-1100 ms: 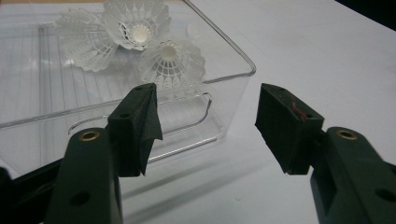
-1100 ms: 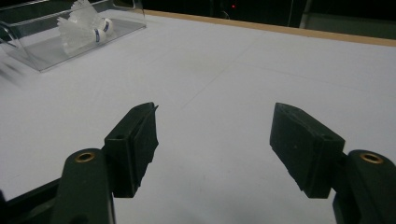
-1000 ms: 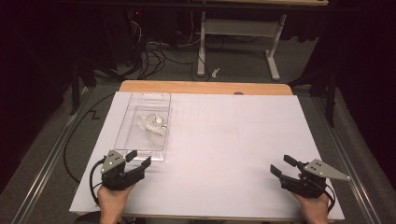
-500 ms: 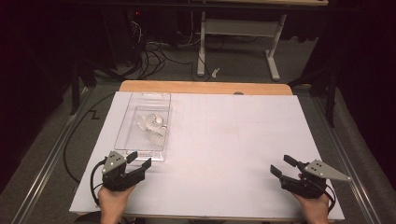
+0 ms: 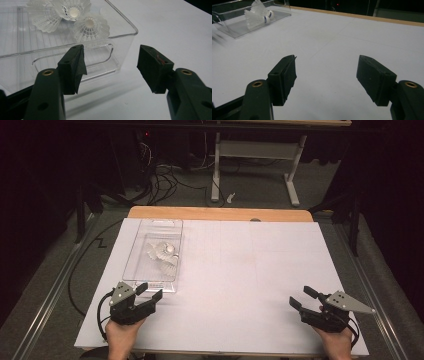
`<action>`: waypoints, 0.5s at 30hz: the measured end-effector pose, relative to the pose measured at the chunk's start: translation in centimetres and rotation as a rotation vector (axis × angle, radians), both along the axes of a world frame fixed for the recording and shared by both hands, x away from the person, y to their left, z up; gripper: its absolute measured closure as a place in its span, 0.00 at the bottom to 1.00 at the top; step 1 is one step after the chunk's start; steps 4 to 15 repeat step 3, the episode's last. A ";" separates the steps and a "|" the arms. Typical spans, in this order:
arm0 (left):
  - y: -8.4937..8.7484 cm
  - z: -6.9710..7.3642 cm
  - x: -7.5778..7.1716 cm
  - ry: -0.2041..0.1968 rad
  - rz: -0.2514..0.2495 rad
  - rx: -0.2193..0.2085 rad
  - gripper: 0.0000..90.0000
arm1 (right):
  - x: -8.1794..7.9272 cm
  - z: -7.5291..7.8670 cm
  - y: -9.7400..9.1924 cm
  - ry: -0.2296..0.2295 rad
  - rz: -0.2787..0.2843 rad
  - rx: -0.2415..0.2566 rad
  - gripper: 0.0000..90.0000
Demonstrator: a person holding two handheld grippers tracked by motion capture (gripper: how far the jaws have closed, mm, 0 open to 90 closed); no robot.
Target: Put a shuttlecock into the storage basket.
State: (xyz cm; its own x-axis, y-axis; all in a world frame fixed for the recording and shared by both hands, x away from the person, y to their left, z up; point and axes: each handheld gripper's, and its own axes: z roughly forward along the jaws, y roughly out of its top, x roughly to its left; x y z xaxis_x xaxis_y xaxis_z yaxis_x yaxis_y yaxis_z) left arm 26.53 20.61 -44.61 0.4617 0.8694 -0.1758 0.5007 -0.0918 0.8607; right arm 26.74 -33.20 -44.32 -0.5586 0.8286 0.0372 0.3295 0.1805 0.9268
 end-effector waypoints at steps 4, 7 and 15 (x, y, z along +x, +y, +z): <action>0.0 0.0 0.0 -0.001 -0.003 0.000 0.44 | 0.0 0.0 0.0 -0.001 0.002 -0.001 0.36; 0.0 0.0 0.0 -0.001 -0.003 0.000 0.44 | 0.0 0.0 0.0 -0.001 0.002 -0.001 0.36; 0.0 0.0 0.0 -0.001 -0.003 0.000 0.44 | 0.0 0.0 0.0 -0.001 0.002 -0.001 0.36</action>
